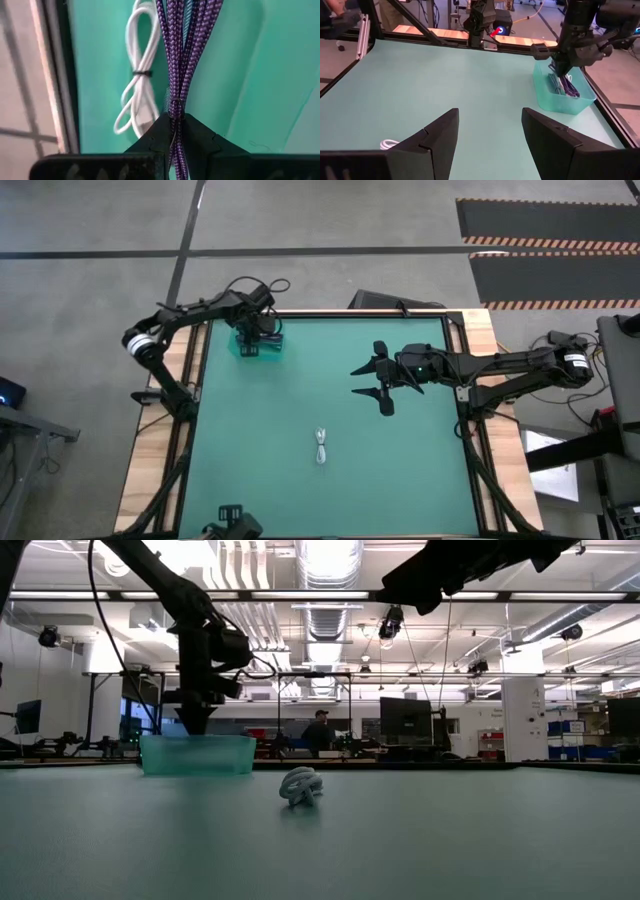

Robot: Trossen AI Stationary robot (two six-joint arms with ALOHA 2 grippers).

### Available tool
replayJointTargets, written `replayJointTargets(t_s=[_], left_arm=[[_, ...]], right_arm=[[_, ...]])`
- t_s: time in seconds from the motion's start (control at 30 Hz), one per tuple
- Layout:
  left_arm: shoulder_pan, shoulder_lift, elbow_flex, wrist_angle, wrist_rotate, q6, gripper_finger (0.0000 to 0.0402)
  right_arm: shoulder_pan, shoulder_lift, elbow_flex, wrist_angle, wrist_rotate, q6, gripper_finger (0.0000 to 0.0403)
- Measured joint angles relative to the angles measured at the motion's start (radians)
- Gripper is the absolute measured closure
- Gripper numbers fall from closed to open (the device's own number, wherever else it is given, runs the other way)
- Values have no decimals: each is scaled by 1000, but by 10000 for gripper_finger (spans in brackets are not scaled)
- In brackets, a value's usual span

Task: Pick and place USB-C Cables
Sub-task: Put the violet USB cable into the blue bin

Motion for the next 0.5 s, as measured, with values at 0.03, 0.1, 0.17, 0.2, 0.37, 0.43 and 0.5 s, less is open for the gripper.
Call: replayJointTargets(t_s=[0.03, 0.1, 0.17, 0.2, 0.37, 0.43, 0.5], left_arm=[[0, -5, 0, -2, -15, 0, 382], [0, -15, 0, -7, -30, 2, 382], [2, -18, 0, -7, -32, 4, 382], [2, -18, 0, -7, -32, 5, 382], [6, -11, 0, -7, -29, 1, 382], [6, -6, 0, -6, -29, 0, 382], [7, -4, 0, -4, -29, -1, 382]], right_arm=[[0, 0, 0, 0, 0, 0, 194], [0, 0, 0, 0, 0, 0, 194], [0, 0, 0, 0, 0, 0, 194], [0, 0, 0, 0, 0, 0, 194], [0, 0, 0, 0, 0, 0, 194], [0, 0, 0, 0, 0, 0, 194], [0, 0, 0, -1, 0, 1, 194]])
